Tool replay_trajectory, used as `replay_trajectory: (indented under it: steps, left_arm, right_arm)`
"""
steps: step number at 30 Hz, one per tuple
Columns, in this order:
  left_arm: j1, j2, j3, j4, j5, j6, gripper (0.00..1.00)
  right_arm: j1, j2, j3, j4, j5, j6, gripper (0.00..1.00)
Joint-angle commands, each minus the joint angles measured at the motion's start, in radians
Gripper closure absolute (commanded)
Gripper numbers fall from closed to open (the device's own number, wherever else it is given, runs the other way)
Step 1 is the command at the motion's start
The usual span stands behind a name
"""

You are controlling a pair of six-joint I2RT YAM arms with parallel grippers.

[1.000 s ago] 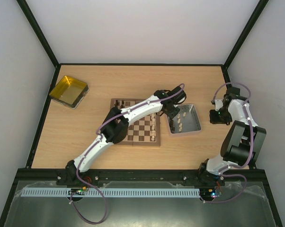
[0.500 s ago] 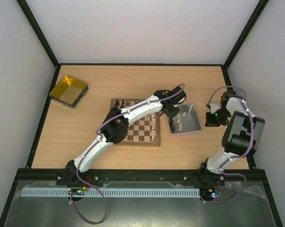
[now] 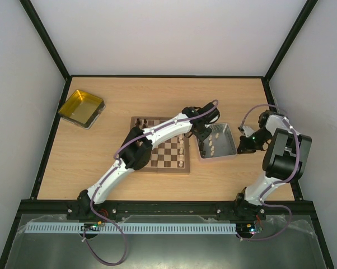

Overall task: Set up the chess pieces on the board
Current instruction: Adjust the storage box at the center of the board.

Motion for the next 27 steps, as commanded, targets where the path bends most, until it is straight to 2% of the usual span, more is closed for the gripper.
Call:
replay_trajectory:
  steps: [1, 6, 14, 20, 27]
  left_arm:
    - [0.003, 0.002, -0.027, -0.034, -0.001, 0.015, 0.66]
    - [0.002, 0.003, -0.034, -0.036, -0.006, 0.017, 0.63]
    - [0.003, -0.005, -0.052, -0.034, -0.040, 0.019, 0.72]
    - [0.011, -0.003, -0.062, -0.034, -0.076, 0.018, 0.69]
    - [0.012, -0.009, -0.055, -0.034, -0.066, 0.014, 0.84]
  right_arm:
    - [0.021, 0.018, 0.007, -0.082, -0.043, -0.054, 0.98]
    - [0.043, 0.023, 0.008, -0.090, -0.045, -0.057, 0.98]
    - [0.051, 0.024, 0.009, -0.081, -0.038, -0.043, 0.98]
    - [0.051, 0.024, 0.008, -0.083, -0.041, -0.046, 0.98]
    - [0.051, 0.020, 0.010, -0.080, -0.027, -0.046, 0.98]
